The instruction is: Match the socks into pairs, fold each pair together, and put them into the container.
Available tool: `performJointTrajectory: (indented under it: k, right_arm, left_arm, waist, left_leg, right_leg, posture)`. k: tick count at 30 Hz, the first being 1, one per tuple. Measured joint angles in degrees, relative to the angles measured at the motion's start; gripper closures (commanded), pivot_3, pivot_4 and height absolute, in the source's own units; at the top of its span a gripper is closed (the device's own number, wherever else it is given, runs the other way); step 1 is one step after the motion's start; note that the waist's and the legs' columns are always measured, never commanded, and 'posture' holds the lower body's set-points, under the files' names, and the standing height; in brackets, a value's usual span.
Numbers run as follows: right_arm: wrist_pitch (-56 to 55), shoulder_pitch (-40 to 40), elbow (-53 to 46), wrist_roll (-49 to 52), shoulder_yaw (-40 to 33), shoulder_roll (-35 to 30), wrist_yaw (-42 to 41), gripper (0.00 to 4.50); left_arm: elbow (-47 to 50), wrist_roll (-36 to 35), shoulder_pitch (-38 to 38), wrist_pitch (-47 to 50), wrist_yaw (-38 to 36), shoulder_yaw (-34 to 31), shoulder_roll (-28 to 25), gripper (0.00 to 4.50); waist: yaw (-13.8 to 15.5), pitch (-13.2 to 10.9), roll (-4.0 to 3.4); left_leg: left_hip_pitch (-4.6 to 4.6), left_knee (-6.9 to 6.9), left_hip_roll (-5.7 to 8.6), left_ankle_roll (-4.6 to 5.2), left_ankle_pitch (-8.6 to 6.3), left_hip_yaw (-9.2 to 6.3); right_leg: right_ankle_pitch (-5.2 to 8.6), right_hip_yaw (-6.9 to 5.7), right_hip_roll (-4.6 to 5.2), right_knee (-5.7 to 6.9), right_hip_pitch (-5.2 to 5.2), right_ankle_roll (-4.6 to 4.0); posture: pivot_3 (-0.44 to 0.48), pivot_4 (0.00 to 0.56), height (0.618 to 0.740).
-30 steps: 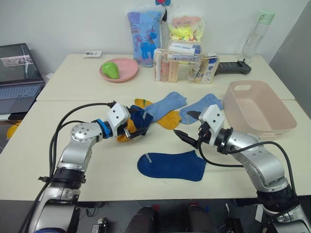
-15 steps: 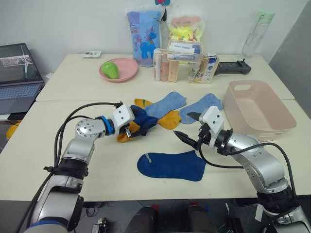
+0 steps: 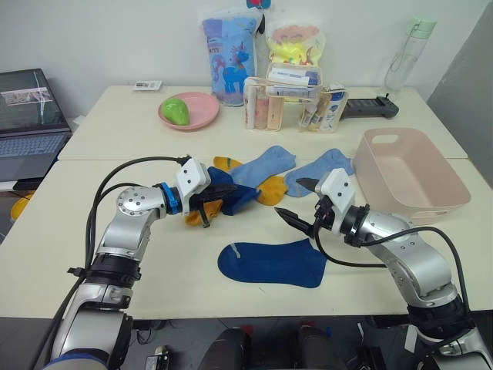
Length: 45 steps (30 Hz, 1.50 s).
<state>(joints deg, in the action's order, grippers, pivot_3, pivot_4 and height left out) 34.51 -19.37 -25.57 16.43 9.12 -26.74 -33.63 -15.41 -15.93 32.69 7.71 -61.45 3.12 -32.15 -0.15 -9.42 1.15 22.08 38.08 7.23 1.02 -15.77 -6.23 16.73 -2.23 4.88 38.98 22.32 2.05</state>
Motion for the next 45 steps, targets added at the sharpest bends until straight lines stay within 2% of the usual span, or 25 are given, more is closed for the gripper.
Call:
performJointTrajectory:
  k: [3,6,11,15,22,27,34,38,45]
  right_arm:
    - [-0.52,-0.08,0.94,0.00,-0.71,-0.81,-0.26,0.00]
    - [-1.38,-0.09,2.90,-0.02,-2.68,-3.02,-1.07,0.00]
    - [-2.41,0.09,3.95,0.00,-5.20,-4.87,-1.41,0.00]
    - [-2.54,1.12,3.71,0.03,-5.11,-4.44,-1.25,0.00]
    - [-2.41,1.37,2.80,0.03,-3.85,-3.14,-0.90,0.00]
    - [-1.04,1.43,1.09,0.68,-3.17,-4.20,-2.51,0.00]
    - [0.64,2.29,-1.60,1.84,-1.93,-4.71,-4.74,0.00]
    - [0.86,2.90,-1.77,1.61,-1.72,-4.71,-4.53,0.00]
    - [0.88,3.52,-1.78,1.27,-1.73,-4.71,-3.77,0.00]
  left_arm:
    - [6.55,-5.42,3.31,9.66,-0.61,-0.22,0.57,4.49]
    - [11.33,-8.60,5.91,14.93,-0.93,-0.22,0.68,4.49]
    - [12.13,-5.71,5.39,13.71,-1.64,2.50,0.13,4.49]
    - [7.50,1.07,1.16,5.17,-0.99,4.46,-1.14,3.64]
    - [3.08,9.10,-2.16,-2.29,4.22,6.90,1.02,1.38]
    - [-0.10,14.13,-2.13,-5.33,7.45,10.60,4.60,0.02]
    - [-4.56,21.32,0.85,-10.13,11.42,14.10,6.36,0.02]
    - [-6.91,23.06,2.28,-12.16,12.70,14.57,6.66,0.89]
    - [-9.96,23.26,3.19,-13.20,13.13,14.47,5.89,3.12]
  waist:
    - [0.14,0.00,0.00]
    - [0.03,0.00,0.00]
    - [-0.39,0.00,-0.01]
    - [-0.33,0.01,-0.02]
    - [0.33,0.01,-0.01]
    - [0.26,0.01,-0.01]
    - [0.24,0.01,-0.01]
    - [0.23,0.01,-0.01]
    - [0.12,0.01,-0.01]
  left_leg:
    - [0.06,0.06,0.02,0.01,0.00,-0.04]
    - [0.03,0.04,0.02,0.01,0.00,-0.01]
    - [-0.05,-0.04,-0.05,-0.02,0.01,0.03]
    - [-0.04,-0.04,-0.04,-0.02,0.01,0.03]
    - [-0.01,0.01,0.00,-0.01,0.01,0.01]
    - [-0.01,0.00,0.00,-0.01,0.01,0.02]
    - [-0.01,0.01,0.00,-0.01,0.01,0.01]
    - [-0.02,0.00,0.00,-0.01,0.01,0.01]
    - [-0.02,0.00,-0.01,-0.01,0.01,0.01]
  right_leg:
    - [0.00,-0.02,0.00,-0.02,-0.01,0.01]
    - [0.00,0.00,0.01,-0.02,-0.02,0.01]
    - [0.01,0.00,-0.02,0.00,-0.02,0.00]
    - [0.01,0.01,-0.02,-0.01,-0.02,-0.01]
    - [0.00,0.01,0.00,-0.03,-0.03,0.00]
    - [0.00,0.01,0.00,-0.02,-0.03,0.00]
    - [0.00,0.00,0.00,-0.01,-0.04,0.00]
    - [0.00,0.00,0.00,0.00,-0.03,0.00]
    - [0.01,0.00,0.00,0.01,-0.02,0.00]
  posture:
    - [0.000,0.150,0.740]
    - [0.000,0.150,0.740]
    - [0.000,0.150,0.740]
    - [0.000,0.150,0.740]
    - [0.000,0.150,0.740]
    - [0.000,0.150,0.740]
    - [0.000,0.150,0.740]
    - [0.000,0.150,0.740]
    - [0.000,0.150,0.740]
